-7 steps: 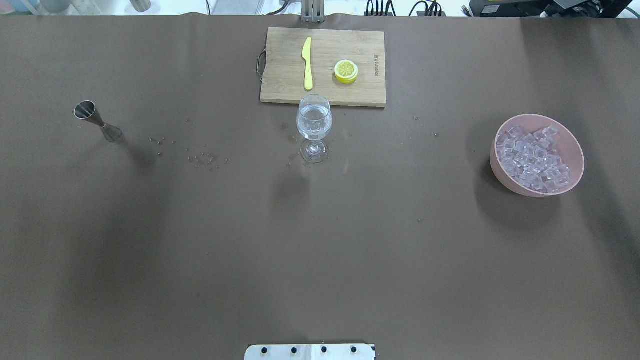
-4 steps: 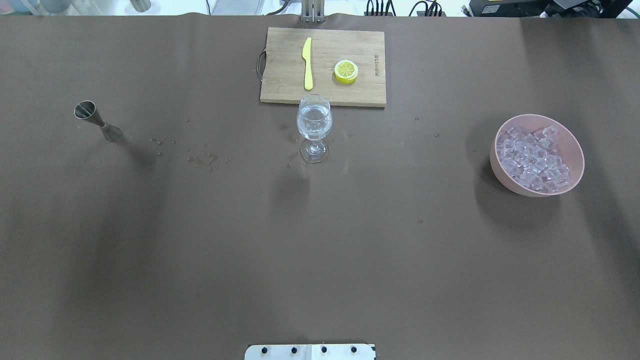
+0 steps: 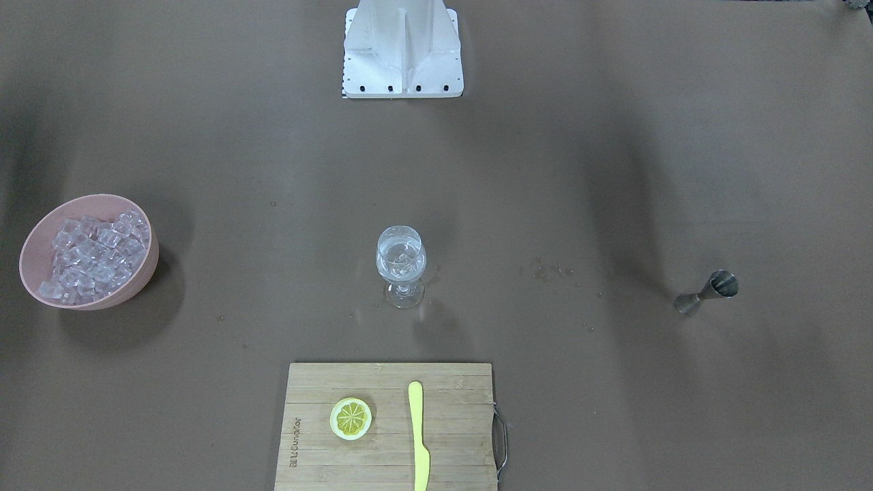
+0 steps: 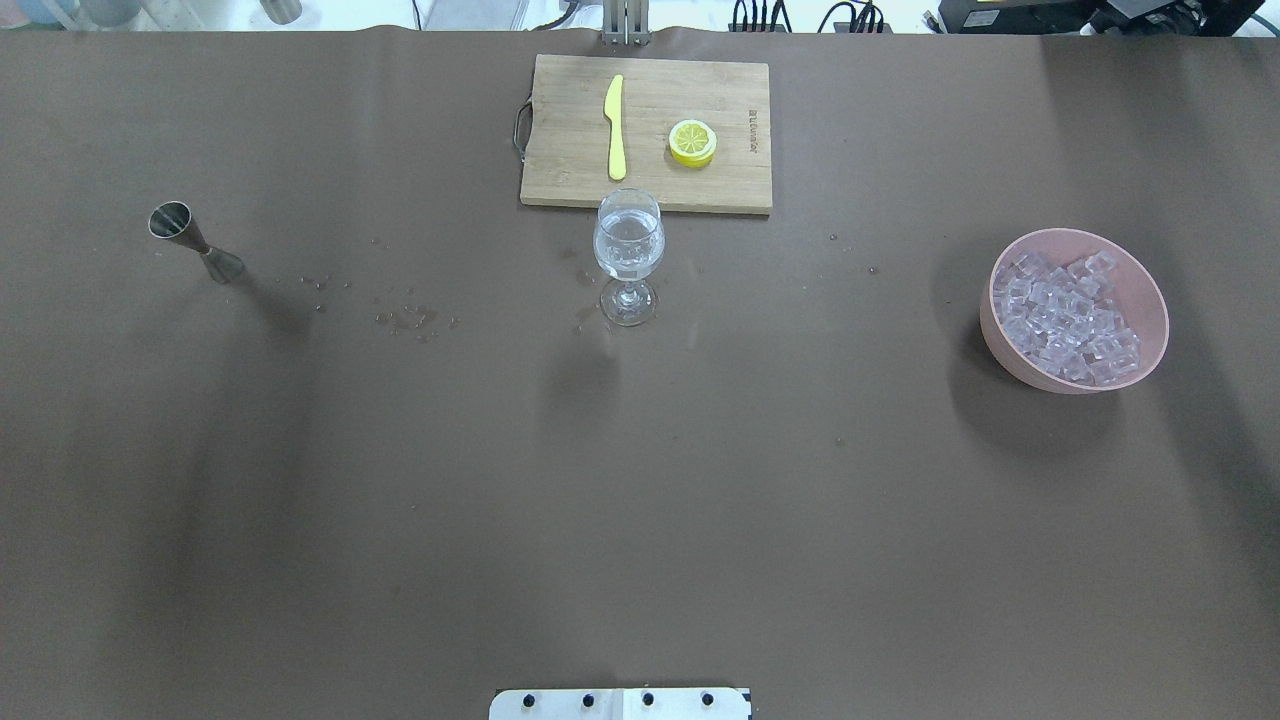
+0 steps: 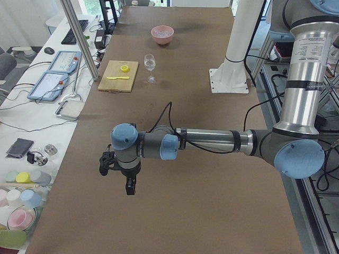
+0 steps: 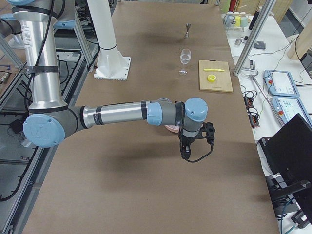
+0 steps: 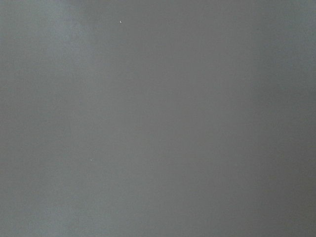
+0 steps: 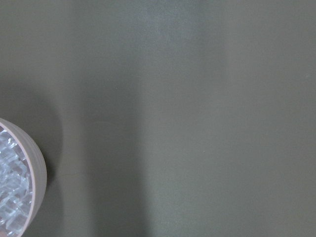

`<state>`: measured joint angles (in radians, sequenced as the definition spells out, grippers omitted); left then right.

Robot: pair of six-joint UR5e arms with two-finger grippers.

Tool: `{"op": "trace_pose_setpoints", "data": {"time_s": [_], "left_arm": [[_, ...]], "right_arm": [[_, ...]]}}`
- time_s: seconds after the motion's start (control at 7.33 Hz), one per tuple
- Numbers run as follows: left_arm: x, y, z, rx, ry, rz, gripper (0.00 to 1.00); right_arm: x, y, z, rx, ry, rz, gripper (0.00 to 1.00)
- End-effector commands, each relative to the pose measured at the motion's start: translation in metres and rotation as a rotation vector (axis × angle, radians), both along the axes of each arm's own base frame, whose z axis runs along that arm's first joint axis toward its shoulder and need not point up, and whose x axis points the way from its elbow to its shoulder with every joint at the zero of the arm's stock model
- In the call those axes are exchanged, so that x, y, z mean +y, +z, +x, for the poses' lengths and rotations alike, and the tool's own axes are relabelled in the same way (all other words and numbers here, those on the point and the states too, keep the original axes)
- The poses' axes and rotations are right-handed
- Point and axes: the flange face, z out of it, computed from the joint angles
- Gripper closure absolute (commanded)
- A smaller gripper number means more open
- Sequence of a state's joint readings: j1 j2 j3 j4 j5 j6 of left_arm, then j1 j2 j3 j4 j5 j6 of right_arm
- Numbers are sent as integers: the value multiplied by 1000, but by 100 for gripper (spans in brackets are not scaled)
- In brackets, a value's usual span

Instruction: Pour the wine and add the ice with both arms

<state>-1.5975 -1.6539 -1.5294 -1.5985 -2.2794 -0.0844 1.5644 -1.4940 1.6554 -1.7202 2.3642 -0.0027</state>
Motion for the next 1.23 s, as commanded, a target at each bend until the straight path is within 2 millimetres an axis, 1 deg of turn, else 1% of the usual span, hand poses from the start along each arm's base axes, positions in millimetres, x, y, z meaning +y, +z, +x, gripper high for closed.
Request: {"op": "trace_pose_setpoints", "data": {"time_s": [0.0,0.55,1.09], "left_arm": [[-1,-4,0,1,-1,7,2],[-2,-7,0,4,-1,12,2],[-2,-11,0,3,-1,18,2]], "right_arm": [[1,4,1,10,-2,-3,0],[0,4,5,46,1,1,0],[-1,2,5,46,1,6,0]]}}
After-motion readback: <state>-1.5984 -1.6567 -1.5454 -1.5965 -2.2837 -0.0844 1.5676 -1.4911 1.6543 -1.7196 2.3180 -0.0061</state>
